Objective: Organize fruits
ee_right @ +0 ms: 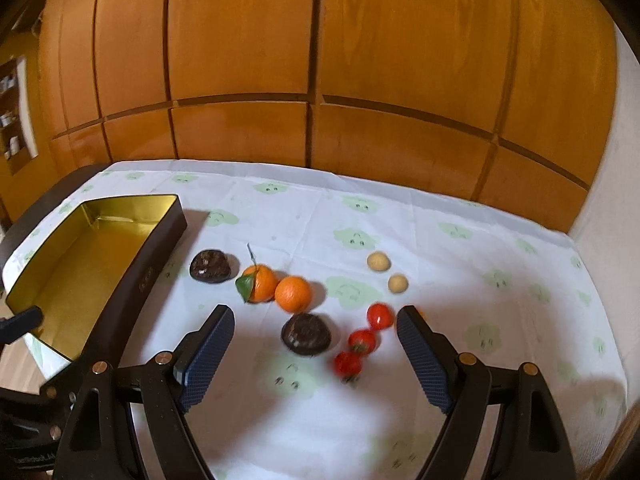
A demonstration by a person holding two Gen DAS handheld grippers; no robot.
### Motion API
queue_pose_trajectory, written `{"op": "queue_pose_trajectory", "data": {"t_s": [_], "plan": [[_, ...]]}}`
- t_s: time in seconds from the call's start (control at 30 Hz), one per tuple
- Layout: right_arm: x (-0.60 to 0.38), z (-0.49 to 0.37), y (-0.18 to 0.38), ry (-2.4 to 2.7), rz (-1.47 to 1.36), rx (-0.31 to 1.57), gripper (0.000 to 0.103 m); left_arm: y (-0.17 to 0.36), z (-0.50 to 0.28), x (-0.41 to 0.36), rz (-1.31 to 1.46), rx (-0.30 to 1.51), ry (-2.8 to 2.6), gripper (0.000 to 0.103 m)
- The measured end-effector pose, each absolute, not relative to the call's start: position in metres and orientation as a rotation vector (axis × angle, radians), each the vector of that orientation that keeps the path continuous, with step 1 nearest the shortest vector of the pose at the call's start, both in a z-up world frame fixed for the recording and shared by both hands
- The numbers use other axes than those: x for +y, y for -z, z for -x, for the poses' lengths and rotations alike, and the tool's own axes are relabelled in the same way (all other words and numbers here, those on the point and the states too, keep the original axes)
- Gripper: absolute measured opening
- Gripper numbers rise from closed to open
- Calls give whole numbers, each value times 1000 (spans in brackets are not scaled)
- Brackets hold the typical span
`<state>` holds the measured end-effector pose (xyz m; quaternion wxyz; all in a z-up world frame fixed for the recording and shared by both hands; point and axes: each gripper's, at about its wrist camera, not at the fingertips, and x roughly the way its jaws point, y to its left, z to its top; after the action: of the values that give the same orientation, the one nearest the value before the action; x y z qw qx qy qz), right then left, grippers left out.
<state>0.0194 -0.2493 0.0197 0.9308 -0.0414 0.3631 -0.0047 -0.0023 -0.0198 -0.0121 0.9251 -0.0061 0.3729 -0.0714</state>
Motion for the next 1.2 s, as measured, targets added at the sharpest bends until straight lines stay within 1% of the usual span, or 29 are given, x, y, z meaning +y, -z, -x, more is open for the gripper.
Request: {"op": "queue_pose_trajectory", "data": {"t_s": [0.03, 0.23, 0.37, 0.4, 0.5, 0.63, 0.7, 0.73, 0.77, 0.8, 0.87, 0.93, 1.0, 1.1, 1.2], "plan": [[-253, -21, -21, -10, 75, 719, 85, 12, 1, -22, 11, 774, 170, 103], [-307, -57, -28, -1, 93, 744, 85, 9, -4, -34, -52, 767, 221, 103], [-344, -75, -17, 51, 65, 745, 85, 12, -15, -42, -75, 806, 271, 101], [-350, -78, -14, 68, 52, 748, 82, 12, -17, -44, -72, 816, 284, 101], [-365, -91, -1, 89, -41, 845, 77, 13, -25, -50, -66, 839, 323, 99], [-366, -93, -1, 64, -72, 848, 77, 12, -38, -57, -44, 866, 373, 95], [-371, -93, -2, 52, -98, 851, 77, 10, -46, -59, -55, 879, 383, 89], [-375, -91, -1, 49, -108, 853, 77, 10, -49, -60, -56, 890, 388, 82], [-376, -91, -2, 50, -118, 851, 77, 9, -53, -61, -57, 905, 395, 79], [-378, -90, -3, 49, -127, 851, 77, 8, -59, -63, -66, 916, 406, 78], [-382, -90, -3, 48, -142, 851, 77, 7, -66, -63, -89, 925, 419, 70], [-379, -91, -4, 41, -146, 854, 77, 9, -79, -66, -122, 948, 435, 64], [-378, -89, -6, 38, -145, 845, 77, 10, -91, -70, -162, 965, 458, 63], [-379, -89, -7, 19, -161, 841, 77, 14, -108, -76, -224, 992, 524, 65], [-379, -89, -7, 4, -180, 846, 77, 21, -123, -87, -369, 971, 507, 65]]}}
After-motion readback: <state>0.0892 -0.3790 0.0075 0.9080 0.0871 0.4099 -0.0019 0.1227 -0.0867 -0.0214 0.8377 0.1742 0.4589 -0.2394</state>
